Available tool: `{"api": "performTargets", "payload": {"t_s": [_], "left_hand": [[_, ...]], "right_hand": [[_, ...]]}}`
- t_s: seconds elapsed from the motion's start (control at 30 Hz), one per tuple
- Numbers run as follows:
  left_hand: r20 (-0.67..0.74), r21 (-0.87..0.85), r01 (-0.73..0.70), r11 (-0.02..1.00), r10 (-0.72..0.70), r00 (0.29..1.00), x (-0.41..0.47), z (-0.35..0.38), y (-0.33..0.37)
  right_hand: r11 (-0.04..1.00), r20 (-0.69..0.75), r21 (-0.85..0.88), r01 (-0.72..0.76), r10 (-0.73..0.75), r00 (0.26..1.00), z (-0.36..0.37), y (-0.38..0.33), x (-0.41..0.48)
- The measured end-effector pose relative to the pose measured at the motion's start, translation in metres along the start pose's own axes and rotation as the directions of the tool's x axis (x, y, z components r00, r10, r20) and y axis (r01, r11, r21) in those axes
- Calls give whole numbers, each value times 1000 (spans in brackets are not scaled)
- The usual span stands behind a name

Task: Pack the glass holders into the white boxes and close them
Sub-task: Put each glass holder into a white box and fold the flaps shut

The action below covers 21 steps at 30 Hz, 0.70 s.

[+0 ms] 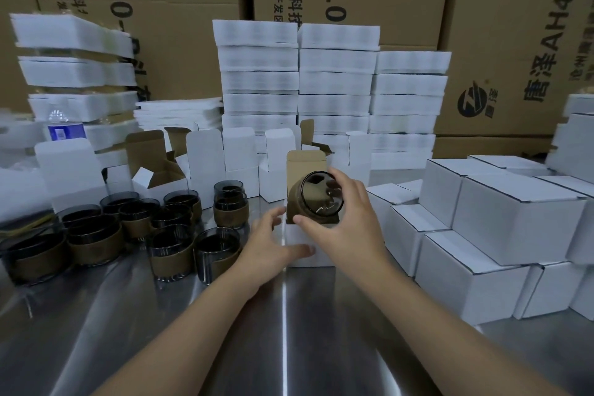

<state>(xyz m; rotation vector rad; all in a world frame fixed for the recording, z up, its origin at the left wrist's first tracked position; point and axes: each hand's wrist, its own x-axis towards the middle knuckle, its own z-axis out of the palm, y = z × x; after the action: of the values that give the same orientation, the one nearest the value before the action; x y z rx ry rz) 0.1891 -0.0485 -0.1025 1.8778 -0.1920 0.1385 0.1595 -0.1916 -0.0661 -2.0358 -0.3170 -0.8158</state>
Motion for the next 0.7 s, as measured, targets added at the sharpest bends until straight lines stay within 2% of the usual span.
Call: {"api": "performTargets", "payload": {"t_s": [0.17, 0.4, 0.57, 0.7], "left_hand": [[38, -117, -27, 993, 32, 999, -2, 0, 2], [83, -51, -70, 996, 74, 994, -4, -2, 7], [78, -49, -88, 995, 91, 993, -5, -3, 6], [52, -64, -89, 994, 92, 994, -3, -4, 4]], "right_hand": [[999, 20, -35, -16, 17, 1000, -5, -3, 0], [989, 41, -132, -62, 68, 997, -7, 3, 6], [975, 127, -204, 91, -66, 990, -6, 6, 6], [986, 238, -129, 104, -71, 969, -11, 6, 9]]}}
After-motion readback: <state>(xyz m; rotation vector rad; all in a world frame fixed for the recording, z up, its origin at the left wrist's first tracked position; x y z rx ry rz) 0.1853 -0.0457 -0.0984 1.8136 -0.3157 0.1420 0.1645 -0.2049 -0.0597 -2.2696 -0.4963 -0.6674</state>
